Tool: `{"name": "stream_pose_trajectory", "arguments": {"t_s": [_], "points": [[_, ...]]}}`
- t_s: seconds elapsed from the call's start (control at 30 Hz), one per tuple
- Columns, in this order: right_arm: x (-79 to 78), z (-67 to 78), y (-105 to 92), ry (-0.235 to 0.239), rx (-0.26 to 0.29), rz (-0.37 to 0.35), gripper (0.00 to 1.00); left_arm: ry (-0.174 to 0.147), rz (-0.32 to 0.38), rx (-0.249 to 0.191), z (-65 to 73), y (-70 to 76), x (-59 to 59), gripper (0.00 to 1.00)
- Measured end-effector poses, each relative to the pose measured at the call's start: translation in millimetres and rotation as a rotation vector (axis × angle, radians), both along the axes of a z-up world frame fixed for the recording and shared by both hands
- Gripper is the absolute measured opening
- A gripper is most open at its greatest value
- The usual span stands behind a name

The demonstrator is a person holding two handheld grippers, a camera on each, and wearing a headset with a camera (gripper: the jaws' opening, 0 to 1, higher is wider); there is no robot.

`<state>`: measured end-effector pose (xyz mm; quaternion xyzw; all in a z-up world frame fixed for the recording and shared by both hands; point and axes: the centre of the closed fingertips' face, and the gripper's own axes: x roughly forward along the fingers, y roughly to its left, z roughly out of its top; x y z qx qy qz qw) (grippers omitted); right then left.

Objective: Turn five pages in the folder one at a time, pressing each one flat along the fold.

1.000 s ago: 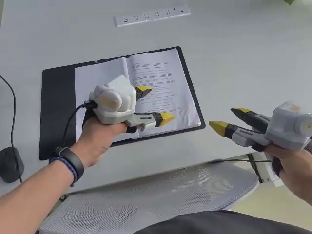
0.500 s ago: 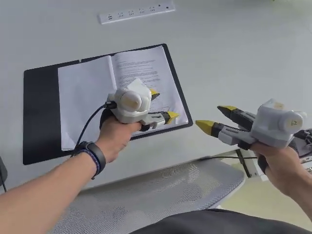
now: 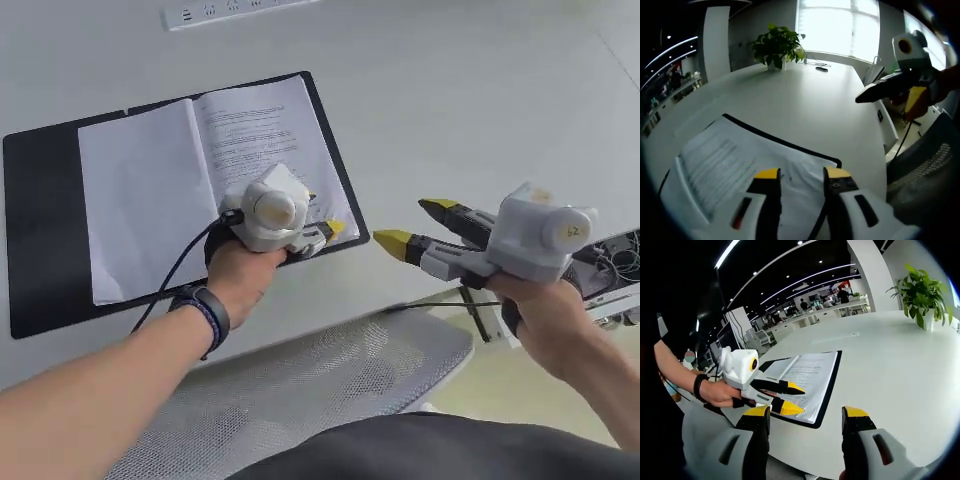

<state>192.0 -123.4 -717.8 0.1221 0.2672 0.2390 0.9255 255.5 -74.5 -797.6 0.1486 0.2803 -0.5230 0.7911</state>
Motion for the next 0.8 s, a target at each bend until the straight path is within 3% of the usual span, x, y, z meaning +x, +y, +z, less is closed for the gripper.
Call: {"name": "stream_pose_trajectory", "arguments": {"t_s": [0.13, 0.27, 0.57, 0.73, 0.8], "points": [[-3.0, -0.7, -0.9, 0.005, 0.005, -0.002, 0.56, -0.026, -0.037, 0.034, -10.2, -5.7, -12.3, 0.24], [-4.3, -1.1, -3.7, 0.006, 0.011, -0.01, 0.56, -0.065, 0.007, -0.002, -9.8, -3.4, -6.8, 0.2], [-4.6, -3.7, -6.3, 0.013, 0.013, -0.019, 0.55, -0.095, 0.042, 0.004, -9.9, -5.3, -7.4, 0.17], [-2.9, -1.9, -7.3, 0.011, 0.022, -0.03, 0.55, -0.123, 0.06, -0.006, -9.6, -5.7, -12.6, 0.11], [-3.4, -1.8, -6.7, 0.013, 0.021, -0.03, 0.55, -0.149, 0.058, -0.001, -8.7, -6.5, -13.2, 0.09]]}}
